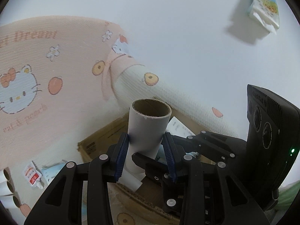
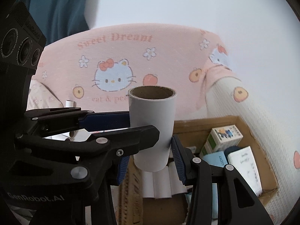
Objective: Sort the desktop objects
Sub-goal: 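Lift the upright tube with both grippers and carry it over the cardboard box, then lower the tube into the box beside the white rolls and open both grippers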
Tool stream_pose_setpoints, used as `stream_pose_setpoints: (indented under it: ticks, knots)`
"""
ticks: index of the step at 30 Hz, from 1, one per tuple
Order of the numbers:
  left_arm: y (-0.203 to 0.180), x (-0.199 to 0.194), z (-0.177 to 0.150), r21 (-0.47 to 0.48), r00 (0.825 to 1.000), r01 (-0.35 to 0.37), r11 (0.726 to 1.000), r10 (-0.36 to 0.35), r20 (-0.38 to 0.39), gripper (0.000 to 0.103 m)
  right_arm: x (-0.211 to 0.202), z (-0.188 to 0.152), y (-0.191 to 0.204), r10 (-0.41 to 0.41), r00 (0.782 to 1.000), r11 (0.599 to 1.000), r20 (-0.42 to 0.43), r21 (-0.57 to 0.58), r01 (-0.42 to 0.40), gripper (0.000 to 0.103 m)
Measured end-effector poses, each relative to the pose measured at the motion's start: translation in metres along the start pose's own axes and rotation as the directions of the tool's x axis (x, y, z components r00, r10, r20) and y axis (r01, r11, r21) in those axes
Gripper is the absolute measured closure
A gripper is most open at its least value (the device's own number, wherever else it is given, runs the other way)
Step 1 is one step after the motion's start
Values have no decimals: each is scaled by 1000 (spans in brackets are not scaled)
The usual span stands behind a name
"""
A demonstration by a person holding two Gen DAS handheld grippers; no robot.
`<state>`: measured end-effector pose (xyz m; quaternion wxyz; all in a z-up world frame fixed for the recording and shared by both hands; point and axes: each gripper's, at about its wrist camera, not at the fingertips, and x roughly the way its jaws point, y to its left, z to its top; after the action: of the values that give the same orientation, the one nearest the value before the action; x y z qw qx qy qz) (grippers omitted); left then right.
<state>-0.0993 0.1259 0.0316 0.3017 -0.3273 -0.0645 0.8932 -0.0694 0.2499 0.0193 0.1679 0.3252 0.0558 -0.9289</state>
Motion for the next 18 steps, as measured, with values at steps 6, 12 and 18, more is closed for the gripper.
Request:
stream_pose_setpoints:
  ticks: [6,12,18]
  knots:
    - [-6,38,11,36,990,-34,999,39,-135,62,21,1,-28,51,994,997,-101,63,-45,62]
    - [5,69,11,-12,971,-20,1000,17,-239,62,46,-5,-53,119,974,984,-192,153,-90,62]
    - [21,94,9,-119,945,-11,993,-28,-326,62,61,-12,-65,142,962,978,-233,182,-100,62]
